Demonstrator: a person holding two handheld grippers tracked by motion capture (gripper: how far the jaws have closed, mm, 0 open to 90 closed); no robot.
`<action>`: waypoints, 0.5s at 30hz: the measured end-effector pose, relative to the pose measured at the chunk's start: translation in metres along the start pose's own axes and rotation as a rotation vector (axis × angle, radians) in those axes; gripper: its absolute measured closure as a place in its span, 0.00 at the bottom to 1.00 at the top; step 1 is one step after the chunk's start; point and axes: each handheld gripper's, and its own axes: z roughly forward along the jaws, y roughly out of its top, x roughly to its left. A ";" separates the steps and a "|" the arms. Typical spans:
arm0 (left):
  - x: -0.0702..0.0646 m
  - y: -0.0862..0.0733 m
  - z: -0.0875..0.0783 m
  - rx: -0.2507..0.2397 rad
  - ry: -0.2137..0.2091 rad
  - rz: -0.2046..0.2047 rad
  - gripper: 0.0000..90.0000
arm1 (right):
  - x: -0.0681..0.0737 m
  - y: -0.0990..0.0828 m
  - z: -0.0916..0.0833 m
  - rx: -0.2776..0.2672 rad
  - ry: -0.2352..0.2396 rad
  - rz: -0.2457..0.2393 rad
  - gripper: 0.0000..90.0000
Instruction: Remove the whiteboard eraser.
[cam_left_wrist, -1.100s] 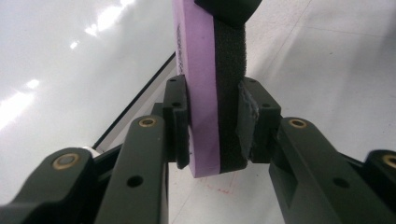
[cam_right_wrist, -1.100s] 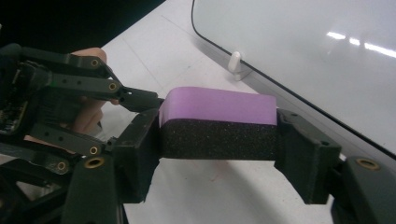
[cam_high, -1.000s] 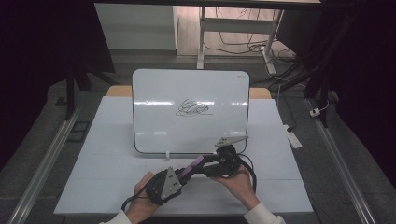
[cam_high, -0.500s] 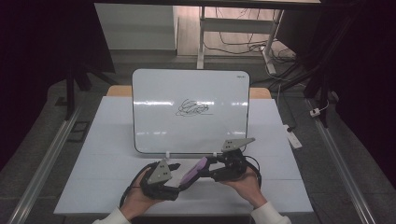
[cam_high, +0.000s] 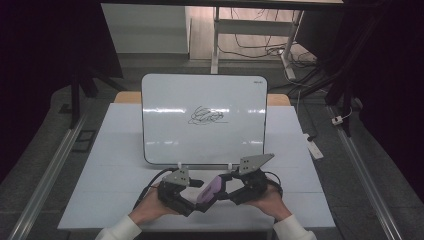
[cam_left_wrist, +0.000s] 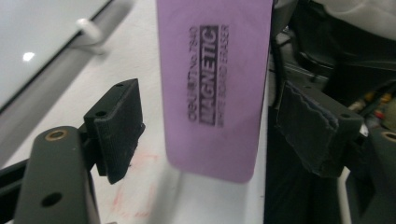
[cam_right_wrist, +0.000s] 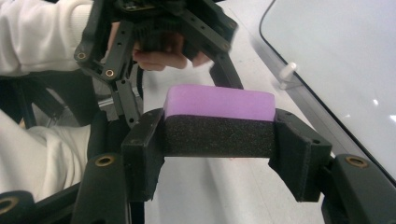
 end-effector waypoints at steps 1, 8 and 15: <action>0.001 0.001 0.002 0.006 -0.012 0.004 0.26 | 0.001 0.000 0.000 -0.002 0.009 -0.014 0.43; 0.005 0.002 0.010 0.013 -0.067 -0.004 0.38 | 0.003 0.000 0.001 0.001 0.024 -0.041 0.43; 0.007 0.001 0.008 0.010 -0.089 -0.010 0.42 | 0.002 -0.001 -0.001 0.001 0.030 -0.045 0.43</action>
